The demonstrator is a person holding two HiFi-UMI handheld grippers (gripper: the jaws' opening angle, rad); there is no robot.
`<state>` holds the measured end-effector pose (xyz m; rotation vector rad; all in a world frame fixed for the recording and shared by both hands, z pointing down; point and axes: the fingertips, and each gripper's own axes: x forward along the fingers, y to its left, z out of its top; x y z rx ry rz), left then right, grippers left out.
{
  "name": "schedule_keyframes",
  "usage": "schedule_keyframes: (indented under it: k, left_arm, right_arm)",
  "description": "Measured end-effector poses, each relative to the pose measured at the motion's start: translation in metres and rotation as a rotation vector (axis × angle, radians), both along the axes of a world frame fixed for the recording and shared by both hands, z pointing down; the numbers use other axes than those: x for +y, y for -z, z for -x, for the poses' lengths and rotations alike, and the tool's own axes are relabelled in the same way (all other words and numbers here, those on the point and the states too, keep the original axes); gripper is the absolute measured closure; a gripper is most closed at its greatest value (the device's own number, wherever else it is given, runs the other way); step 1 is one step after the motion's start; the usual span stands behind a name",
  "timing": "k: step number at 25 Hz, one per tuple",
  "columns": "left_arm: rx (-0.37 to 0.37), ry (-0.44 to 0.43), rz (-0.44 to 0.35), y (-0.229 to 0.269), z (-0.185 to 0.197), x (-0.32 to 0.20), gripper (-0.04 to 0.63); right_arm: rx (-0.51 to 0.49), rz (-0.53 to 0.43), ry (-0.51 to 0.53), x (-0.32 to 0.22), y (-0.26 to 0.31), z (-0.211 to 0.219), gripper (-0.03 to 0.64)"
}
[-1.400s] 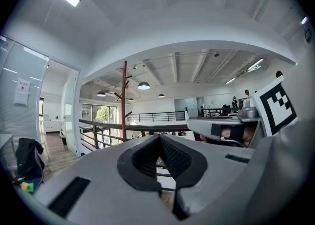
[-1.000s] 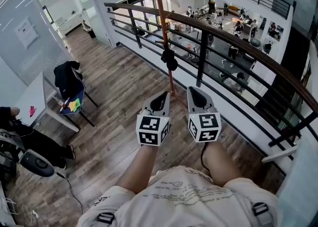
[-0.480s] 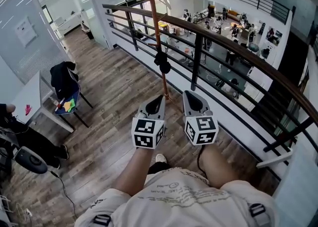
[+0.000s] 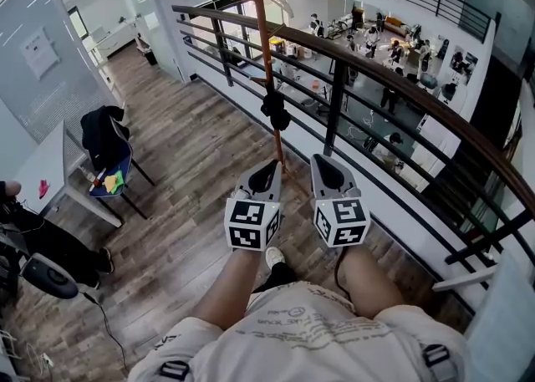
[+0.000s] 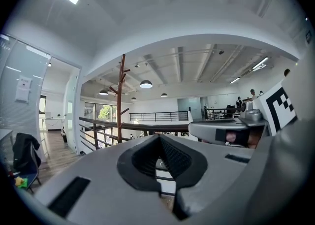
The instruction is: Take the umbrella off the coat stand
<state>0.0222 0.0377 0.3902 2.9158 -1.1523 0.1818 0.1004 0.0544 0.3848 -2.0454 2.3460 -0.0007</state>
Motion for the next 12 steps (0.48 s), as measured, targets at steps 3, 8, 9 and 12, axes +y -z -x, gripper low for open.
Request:
schedule_keyframes:
  k: [3,8,9,12]
  left_arm:
    - [-0.008,-0.009,-0.006,0.001,-0.002,-0.023,0.603]
    - [-0.004,0.002,-0.018,0.008,0.001,-0.072,0.603]
    - [-0.003,0.005,-0.017,0.009,0.001,-0.082,0.603]
    - [-0.001,0.005,-0.008,0.009,0.0,-0.11,0.603]
  right_arm:
    - [-0.004,0.002,0.004,-0.028,0.001,0.0,0.615]
    - [0.017,-0.021,0.02,-0.075,0.011,0.007,0.615]
    - [0.022,-0.024,0.022,-0.084,0.013,0.007,0.615]
    - [0.03,-0.02,0.025,-0.113,0.014,0.007,0.615]
